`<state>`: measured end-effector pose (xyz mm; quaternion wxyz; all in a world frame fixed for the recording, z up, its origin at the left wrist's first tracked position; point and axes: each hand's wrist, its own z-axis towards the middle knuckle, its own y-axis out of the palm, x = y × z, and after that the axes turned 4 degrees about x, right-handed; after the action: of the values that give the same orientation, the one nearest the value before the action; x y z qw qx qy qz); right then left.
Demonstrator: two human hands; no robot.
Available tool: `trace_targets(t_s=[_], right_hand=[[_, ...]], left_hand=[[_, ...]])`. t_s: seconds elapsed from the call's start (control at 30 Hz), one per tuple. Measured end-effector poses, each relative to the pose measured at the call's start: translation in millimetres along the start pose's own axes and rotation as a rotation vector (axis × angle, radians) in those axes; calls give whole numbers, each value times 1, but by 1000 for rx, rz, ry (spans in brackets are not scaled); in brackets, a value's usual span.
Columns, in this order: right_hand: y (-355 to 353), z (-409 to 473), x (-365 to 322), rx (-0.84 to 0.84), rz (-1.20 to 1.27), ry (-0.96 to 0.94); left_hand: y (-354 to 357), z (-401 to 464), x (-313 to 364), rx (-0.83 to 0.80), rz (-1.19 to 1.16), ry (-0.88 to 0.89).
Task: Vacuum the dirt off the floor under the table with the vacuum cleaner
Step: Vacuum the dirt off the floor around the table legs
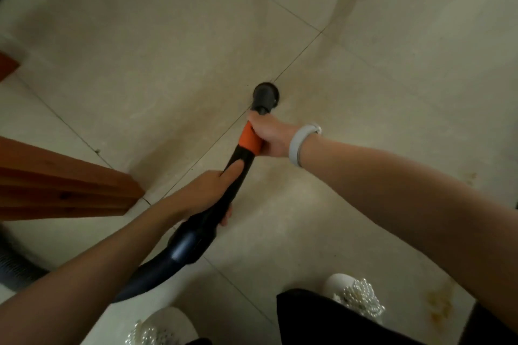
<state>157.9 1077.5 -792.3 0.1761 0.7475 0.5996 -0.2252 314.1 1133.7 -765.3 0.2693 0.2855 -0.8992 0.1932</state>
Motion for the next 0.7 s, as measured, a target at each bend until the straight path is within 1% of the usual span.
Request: trace_targets(t_s=[0.03,0.1,0.17,0.23,0.3,0.33,0.4,0.5,0.57,0.63,0.7], right_hand=[[-4,0,-10,37,-11,-20],[-13,1,-19,101,-19,-40],[-23,-1,-13,147,-13,-31],[-30,-5,6,166,42,7],[-30,-9,25,141,117,49],[-29,-11,30,128,150,66],[-30,-9,27,121,159,53],[-43,3,-2,157,125,9],[-65,10,-23,195,135,6],[-91,14,-40,244,166,14],[-114,19,-47,280,205,22]], left_hand=[[4,5,8,50,-2,33],[10,13,22,65,-11,55],[10,15,28,-9,-10,32],[8,9,22,-129,28,-6],[6,3,11,-230,61,-39],[5,1,8,-254,72,-51],[4,4,8,-213,74,-42],[5,21,28,-40,87,40],[6,32,47,20,165,136],[9,40,62,45,277,248],[16,48,69,84,345,320]])
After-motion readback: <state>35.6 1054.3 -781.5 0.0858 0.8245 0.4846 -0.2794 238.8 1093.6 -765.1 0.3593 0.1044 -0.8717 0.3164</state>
